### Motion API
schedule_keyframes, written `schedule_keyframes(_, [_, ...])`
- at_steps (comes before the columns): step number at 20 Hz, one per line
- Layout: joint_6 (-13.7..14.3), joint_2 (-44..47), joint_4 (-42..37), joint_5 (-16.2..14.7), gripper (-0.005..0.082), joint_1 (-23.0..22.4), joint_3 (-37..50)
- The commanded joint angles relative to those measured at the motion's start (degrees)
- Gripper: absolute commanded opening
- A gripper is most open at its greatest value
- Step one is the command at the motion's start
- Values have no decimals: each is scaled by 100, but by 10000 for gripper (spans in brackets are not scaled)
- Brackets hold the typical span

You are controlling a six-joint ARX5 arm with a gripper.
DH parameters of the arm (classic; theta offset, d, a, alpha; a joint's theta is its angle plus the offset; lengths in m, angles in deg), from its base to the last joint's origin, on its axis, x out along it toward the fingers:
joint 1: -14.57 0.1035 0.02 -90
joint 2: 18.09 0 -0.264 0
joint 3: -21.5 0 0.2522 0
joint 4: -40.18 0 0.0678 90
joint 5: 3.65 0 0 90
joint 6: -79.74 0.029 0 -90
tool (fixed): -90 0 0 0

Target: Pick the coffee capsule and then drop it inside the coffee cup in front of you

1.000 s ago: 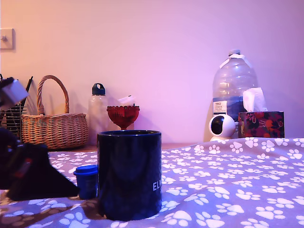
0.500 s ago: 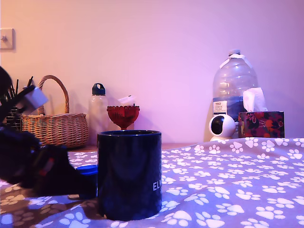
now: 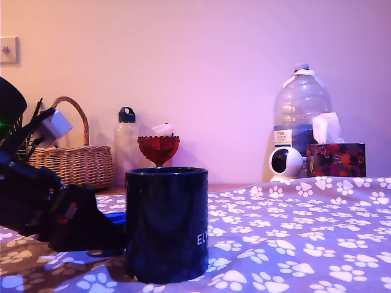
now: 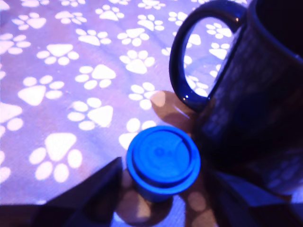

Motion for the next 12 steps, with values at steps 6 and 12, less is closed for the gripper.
schedule_keyframes(6, [-24,61,-136,-52,158,-11,-28])
schedule_keyframes(12, [-177,-208,68,-245,154,-11,-28])
